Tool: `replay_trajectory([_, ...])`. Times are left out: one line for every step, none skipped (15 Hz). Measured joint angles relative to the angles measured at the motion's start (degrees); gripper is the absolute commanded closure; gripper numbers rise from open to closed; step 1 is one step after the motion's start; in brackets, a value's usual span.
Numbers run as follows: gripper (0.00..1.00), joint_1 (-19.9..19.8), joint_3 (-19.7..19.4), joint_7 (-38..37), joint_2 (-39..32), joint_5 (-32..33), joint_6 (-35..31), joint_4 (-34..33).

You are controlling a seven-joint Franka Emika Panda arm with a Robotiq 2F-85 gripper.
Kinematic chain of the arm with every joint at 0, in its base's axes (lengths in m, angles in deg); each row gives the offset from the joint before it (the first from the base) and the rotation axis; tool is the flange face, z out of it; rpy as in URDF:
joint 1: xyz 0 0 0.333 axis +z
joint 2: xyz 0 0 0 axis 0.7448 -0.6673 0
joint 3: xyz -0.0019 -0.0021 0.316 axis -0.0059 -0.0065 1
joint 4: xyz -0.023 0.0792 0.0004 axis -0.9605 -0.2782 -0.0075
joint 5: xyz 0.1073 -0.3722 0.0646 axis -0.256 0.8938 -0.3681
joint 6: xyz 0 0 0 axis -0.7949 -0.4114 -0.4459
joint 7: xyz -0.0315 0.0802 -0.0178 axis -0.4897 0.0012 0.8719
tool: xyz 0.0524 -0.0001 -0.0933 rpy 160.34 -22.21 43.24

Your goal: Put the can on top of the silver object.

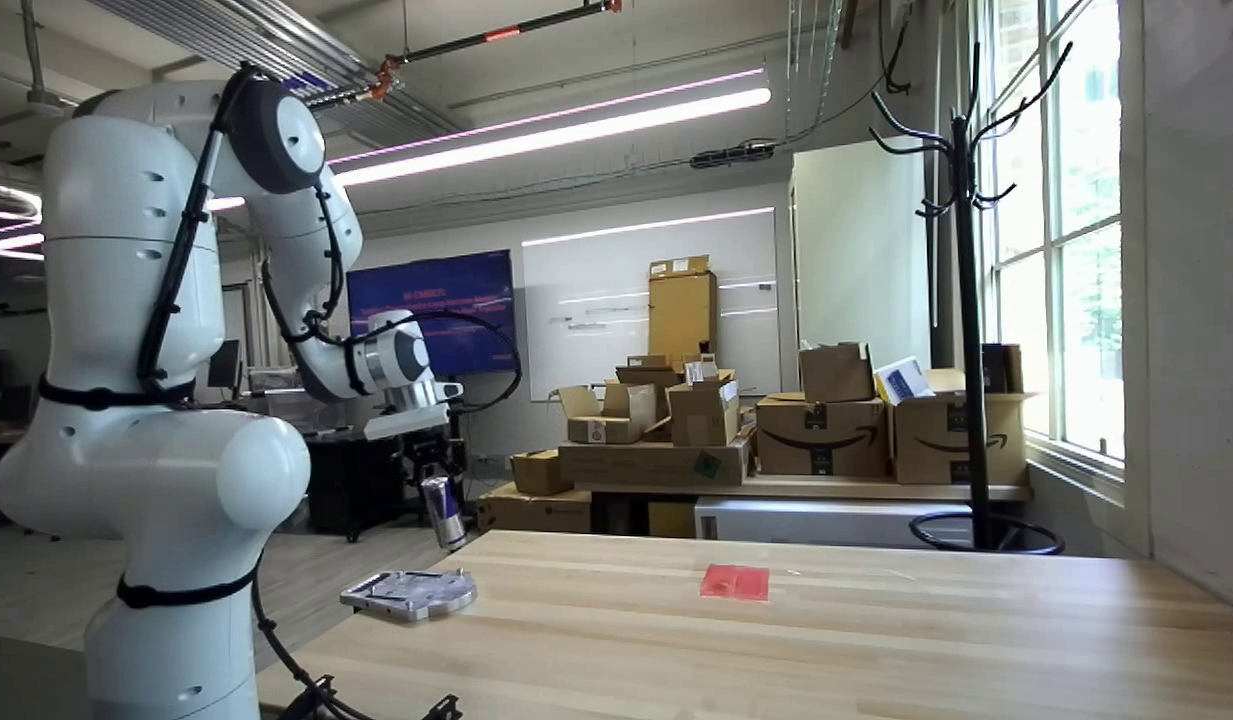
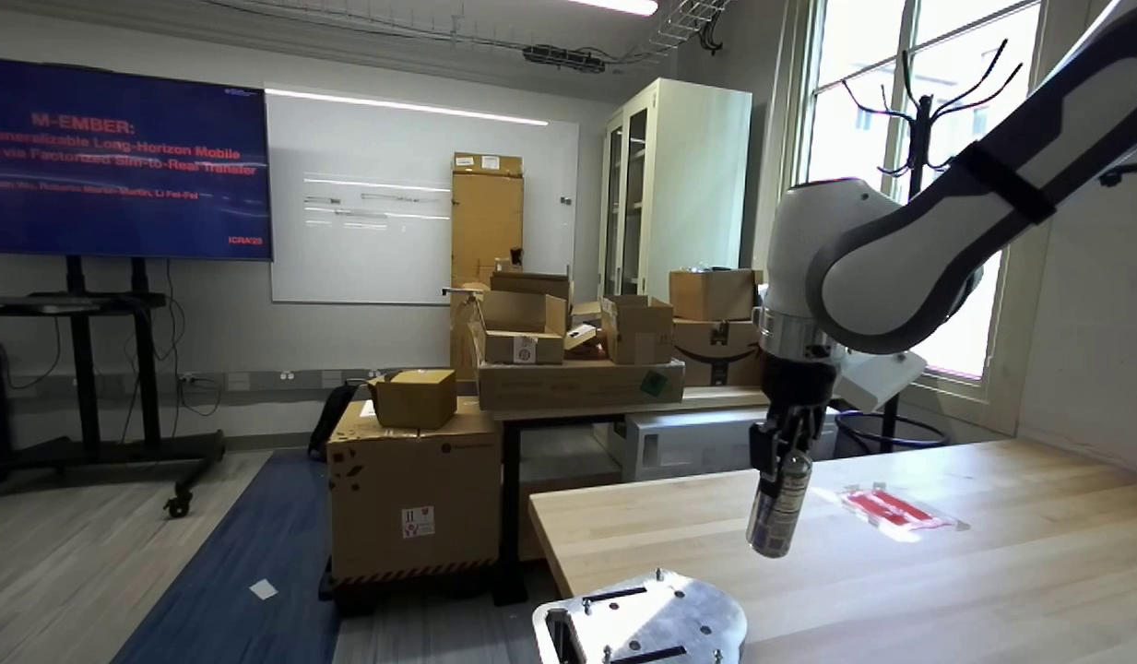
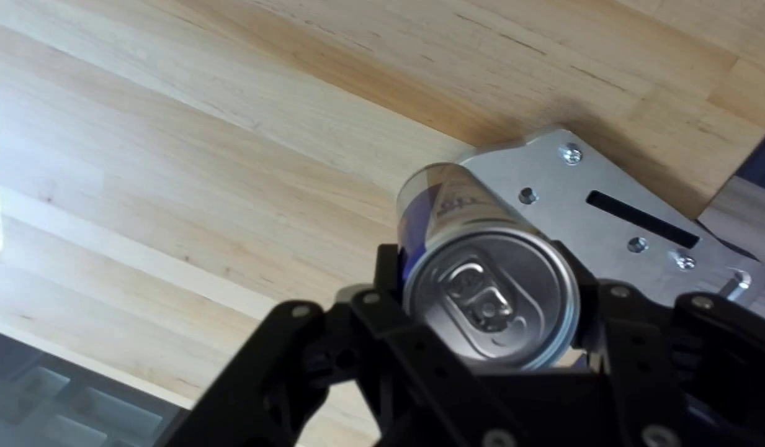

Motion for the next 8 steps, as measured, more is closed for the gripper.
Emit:
replay_trajectory([0.67, 0.8, 1.0, -1.0, 0.1, 0.7, 0.3, -0.4])
replay_trajectory([0.67, 1.5, 2.0, -2.1, 0.0, 1.5, 0.7, -1.0])
replay_trajectory([0.67, 2.2, 2.9, -3.1, -0.2, 2.2, 1.2, -1.6])
replay_trajectory([0.67, 2.9, 3.7, -3.9, -0.7, 2.8, 1.8, -2.4])
replay_trajectory([0.67, 3.5, 4.4, -4.7, -1.4, 3.4, 2.5, -3.4])
replay_trajectory([0.67, 4.0, 4.9, -5.5, -2.6, 3.9, 3.0, -4.5])
replay_trajectory([0.67, 4.5, 5.1, -6.0, -4.0, 4.4, 3.6, -5.7])
replay_trajectory([0.67, 5.0, 5.2, -6.4, -5.7, 4.8, 4.2, -7.1])
